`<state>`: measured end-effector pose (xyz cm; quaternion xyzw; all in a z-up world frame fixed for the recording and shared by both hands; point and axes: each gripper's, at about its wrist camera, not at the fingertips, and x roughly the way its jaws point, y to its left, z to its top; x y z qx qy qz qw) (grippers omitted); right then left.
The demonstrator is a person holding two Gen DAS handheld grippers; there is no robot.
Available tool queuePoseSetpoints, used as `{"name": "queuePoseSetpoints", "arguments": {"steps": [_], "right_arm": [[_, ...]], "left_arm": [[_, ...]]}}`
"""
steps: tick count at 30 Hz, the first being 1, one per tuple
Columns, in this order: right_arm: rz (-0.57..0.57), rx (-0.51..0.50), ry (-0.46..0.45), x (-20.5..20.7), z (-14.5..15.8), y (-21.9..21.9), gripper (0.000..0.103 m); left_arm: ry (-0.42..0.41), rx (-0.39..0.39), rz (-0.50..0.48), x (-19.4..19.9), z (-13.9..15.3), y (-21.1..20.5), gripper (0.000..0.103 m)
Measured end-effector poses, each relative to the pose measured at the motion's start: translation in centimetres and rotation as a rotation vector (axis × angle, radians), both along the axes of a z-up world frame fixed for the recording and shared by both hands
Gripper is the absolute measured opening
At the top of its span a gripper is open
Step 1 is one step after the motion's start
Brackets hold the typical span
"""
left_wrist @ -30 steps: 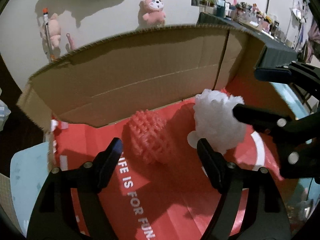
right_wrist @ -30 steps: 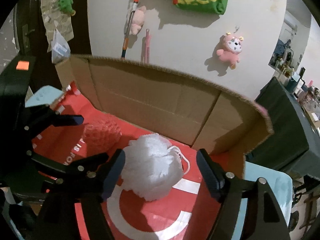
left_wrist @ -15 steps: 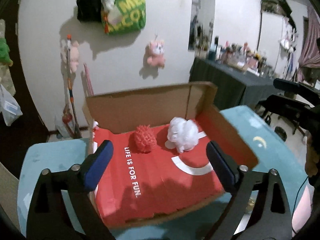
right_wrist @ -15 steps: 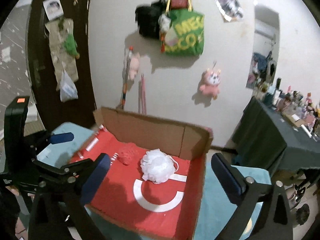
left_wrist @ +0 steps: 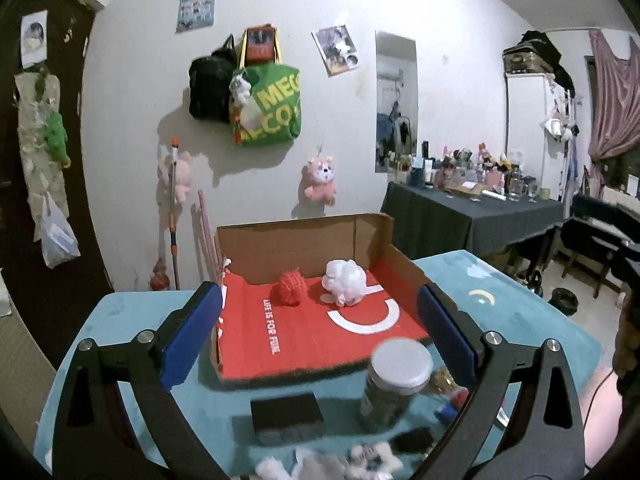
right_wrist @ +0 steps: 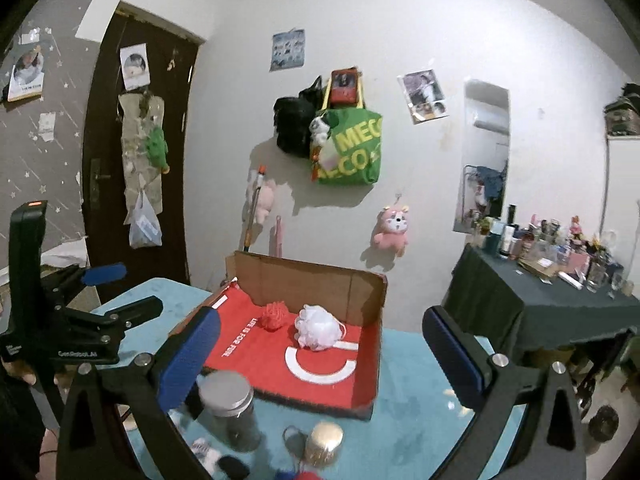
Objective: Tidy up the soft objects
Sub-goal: 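Withdraw both tools from the box back over the table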
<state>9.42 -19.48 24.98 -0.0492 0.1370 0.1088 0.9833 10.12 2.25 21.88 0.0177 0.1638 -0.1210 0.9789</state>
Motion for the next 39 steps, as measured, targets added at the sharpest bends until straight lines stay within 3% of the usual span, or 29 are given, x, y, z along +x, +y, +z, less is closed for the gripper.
{"name": "queuePoseSetpoints", "arguments": {"steps": [4,10,23,29,39], "right_arm": [[-0.004,0.055,-0.003,-3.3,-2.3,-0.6,0.103],[-0.087,0.048,-0.001,-6.6,-7.0,-0.4,0.103],[-0.087,0.017,0.165,-6.2,-17.4,1.7,0.103],[-0.079,0.007,0.226,-5.1,-19.6,2.5,0.103],[-0.052,-0.002,0.265,-4.3,-20.5,3.3,0.103]], "left_arm": [[-0.027,0.002,0.009,-3.9,-1.3,-0.7,0.100],[-0.007,-0.016,0.056,-7.3,-5.2,-1.0,0.100],[0.167,0.033,0.108,-7.5,-14.1,-1.4,0.100],[0.214,0.045,0.125,-6.9,-16.0,-1.1,0.100],[0.272,0.040,0.163,-5.8,-16.9,1.4,0.100]]}}
